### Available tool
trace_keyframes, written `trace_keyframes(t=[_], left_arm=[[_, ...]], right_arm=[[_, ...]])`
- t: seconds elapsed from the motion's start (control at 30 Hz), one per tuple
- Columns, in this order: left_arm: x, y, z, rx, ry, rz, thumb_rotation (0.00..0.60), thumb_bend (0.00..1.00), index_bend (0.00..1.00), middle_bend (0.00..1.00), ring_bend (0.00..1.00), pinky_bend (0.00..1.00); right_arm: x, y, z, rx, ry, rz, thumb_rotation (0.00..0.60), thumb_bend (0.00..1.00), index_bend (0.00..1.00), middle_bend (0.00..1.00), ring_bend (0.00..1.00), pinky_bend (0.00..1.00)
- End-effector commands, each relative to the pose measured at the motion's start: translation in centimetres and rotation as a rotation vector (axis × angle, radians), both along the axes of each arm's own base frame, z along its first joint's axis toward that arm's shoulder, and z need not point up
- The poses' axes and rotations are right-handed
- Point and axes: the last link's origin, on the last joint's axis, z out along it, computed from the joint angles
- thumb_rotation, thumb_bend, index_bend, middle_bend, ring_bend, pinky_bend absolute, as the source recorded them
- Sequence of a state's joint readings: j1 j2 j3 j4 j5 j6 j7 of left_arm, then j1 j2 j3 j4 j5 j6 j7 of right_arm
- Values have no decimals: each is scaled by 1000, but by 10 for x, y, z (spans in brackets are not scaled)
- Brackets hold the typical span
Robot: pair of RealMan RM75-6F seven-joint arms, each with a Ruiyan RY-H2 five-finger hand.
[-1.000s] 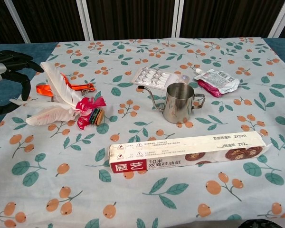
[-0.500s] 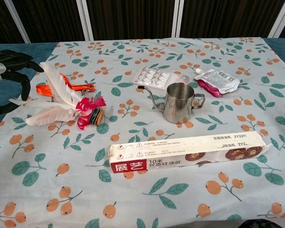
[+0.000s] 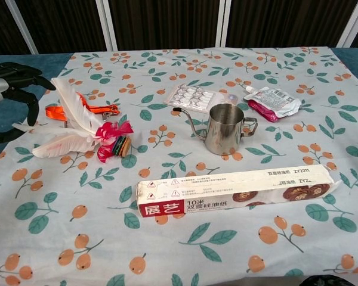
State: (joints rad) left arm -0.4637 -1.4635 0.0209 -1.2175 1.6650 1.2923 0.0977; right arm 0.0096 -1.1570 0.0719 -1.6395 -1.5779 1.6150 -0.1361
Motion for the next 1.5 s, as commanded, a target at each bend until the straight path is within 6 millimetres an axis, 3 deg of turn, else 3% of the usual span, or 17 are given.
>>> trace_keyframes(t=[0.03,0.43,0.93,1.2,1.27,1.43,1.5], left_arm=[[2,1,0,0,1,-4,600,440,547,143,0,0],[40,10,2,18,0,-118,600,440,548,143,0,0],[130,17,-1,16,59,-336,600,440,551,144,0,0],[160,16,-19,-35,115,-380,600,437,540,143,0,0],[165,16,-23,-45,123,-382,600,389,461,131,0,0],[170,13,-32,-80,157,-369,600,212,93,79,0,0],[173,11,-31,-80,153,-358,600,192,9,67,0,0]], right_arm=[[0,0,0,0,-1,0,600,134,71,52,102,159],[1,0,0,2,-1,5,600,135,71,52,101,159],[2,1,-1,6,-2,9,600,135,70,52,102,159],[1,0,-1,9,-3,6,600,135,70,52,102,159],[1,0,-1,9,-2,7,600,135,70,52,102,159],[1,0,0,6,-2,6,600,135,71,52,101,159],[1,0,0,5,-3,5,600,135,71,52,101,159]])
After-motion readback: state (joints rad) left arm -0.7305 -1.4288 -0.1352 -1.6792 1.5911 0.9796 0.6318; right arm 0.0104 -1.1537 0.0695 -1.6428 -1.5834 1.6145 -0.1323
